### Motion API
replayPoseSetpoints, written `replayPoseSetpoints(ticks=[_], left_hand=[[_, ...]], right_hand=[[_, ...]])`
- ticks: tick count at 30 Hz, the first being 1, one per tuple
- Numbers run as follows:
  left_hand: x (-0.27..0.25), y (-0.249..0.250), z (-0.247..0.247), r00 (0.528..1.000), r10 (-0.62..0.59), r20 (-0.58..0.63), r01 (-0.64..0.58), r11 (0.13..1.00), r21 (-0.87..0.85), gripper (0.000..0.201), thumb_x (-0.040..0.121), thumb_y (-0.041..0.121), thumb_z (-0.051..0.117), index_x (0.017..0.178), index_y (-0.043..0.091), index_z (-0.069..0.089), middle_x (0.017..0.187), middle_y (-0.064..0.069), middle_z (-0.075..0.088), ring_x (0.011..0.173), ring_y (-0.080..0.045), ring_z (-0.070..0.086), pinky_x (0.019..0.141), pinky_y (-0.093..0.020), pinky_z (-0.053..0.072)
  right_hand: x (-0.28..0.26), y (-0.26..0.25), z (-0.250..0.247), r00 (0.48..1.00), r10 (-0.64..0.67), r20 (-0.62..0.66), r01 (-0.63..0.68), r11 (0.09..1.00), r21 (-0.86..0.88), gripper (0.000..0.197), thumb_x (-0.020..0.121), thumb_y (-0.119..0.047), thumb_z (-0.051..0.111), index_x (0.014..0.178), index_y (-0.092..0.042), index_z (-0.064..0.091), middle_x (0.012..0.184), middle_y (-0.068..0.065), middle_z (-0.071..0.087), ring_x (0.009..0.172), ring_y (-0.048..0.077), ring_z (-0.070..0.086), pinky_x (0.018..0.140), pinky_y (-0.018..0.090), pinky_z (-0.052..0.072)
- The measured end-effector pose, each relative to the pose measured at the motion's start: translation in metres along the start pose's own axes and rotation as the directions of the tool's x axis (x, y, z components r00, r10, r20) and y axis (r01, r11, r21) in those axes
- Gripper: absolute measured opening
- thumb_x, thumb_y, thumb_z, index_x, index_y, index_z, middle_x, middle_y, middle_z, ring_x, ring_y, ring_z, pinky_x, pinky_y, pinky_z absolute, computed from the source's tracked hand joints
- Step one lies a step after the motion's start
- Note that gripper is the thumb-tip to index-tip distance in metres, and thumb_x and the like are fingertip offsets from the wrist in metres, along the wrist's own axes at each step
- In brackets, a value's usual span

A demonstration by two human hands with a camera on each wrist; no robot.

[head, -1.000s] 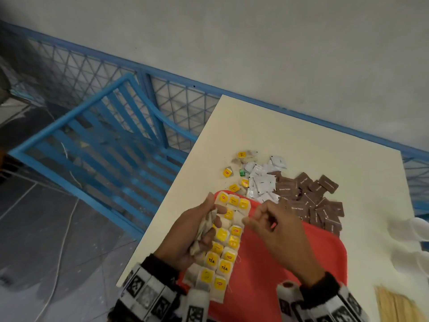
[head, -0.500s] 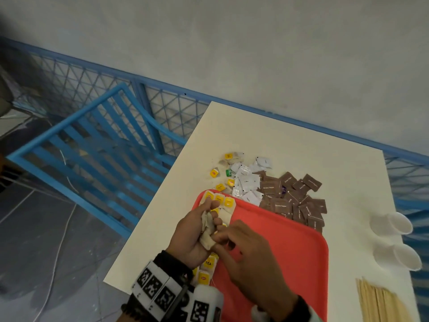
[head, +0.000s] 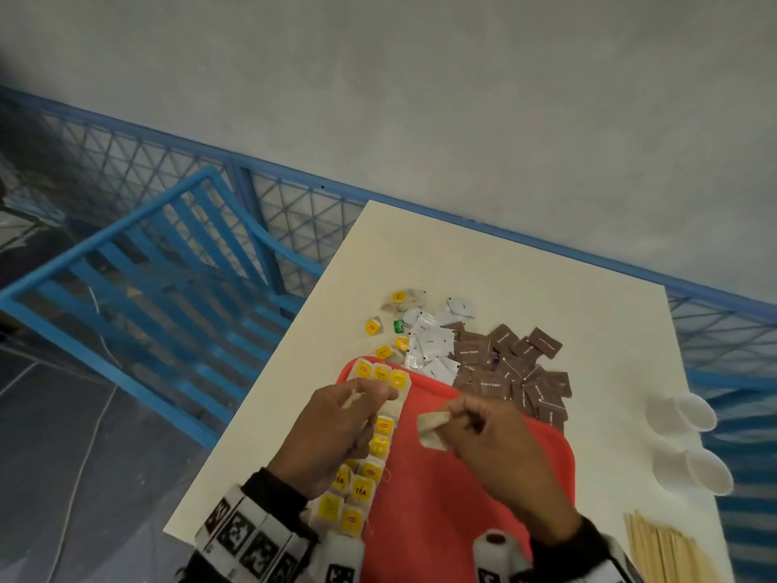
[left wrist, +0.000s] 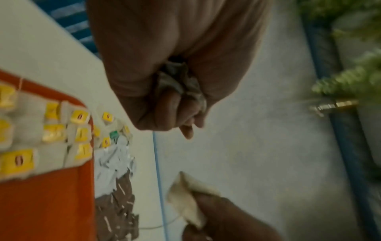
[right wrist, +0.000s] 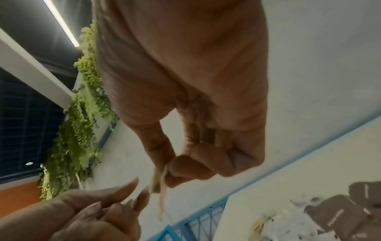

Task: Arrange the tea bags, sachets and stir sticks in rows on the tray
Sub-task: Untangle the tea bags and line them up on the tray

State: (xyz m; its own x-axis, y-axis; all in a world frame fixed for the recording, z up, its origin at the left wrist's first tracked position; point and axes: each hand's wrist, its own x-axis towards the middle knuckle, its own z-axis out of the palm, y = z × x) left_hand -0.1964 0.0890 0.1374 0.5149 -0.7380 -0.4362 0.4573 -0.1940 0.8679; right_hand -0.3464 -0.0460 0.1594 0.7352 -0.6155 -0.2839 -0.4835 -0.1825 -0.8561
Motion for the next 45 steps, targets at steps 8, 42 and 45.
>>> replayPoseSetpoints(ticks=[8, 42, 45], left_hand=[[-0.007, 0.0, 0.013, 0.934, 0.25, 0.254, -0.357, 0.678, 0.643, 0.025, 0.071, 0.046, 0.084, 0.092, 0.035, 0.076, 0.077, 0.019, 0.068, 0.073, 0.001, 0.058, 0.066, -0.02, 0.044], [-0.015, 0.027, -0.009, 0.938, 0.348, 0.015, -0.343, 0.916, 0.21, 0.022, 0.084, 0.03, 0.078, 0.084, 0.008, 0.073, 0.057, 0.009, 0.058, 0.045, -0.005, 0.043, 0.046, -0.015, 0.036], [-0.016, 0.024, -0.016, 0.942, 0.332, 0.053, -0.335, 0.912, 0.237, 0.039, 0.072, 0.051, 0.081, 0.081, 0.013, 0.074, 0.062, -0.001, 0.057, 0.047, -0.009, 0.039, 0.045, -0.021, 0.034]], right_hand=[[0.0, -0.01, -0.009, 0.985, 0.014, 0.17, 0.02, 0.98, -0.198, 0.029, 0.088, -0.037, 0.068, 0.072, -0.014, 0.072, 0.061, 0.0, 0.069, 0.049, 0.005, 0.047, 0.052, 0.024, 0.036], [0.003, -0.016, 0.006, 0.907, -0.421, -0.025, 0.419, 0.906, -0.055, 0.027, 0.079, -0.057, 0.067, 0.081, -0.031, 0.072, 0.084, -0.012, 0.068, 0.079, 0.015, 0.063, 0.063, 0.025, 0.047], [0.002, -0.014, 0.014, 0.909, -0.403, -0.11, 0.401, 0.915, -0.04, 0.031, 0.075, -0.058, 0.069, 0.095, -0.035, 0.073, 0.095, -0.015, 0.067, 0.085, 0.014, 0.062, 0.064, 0.022, 0.045]])
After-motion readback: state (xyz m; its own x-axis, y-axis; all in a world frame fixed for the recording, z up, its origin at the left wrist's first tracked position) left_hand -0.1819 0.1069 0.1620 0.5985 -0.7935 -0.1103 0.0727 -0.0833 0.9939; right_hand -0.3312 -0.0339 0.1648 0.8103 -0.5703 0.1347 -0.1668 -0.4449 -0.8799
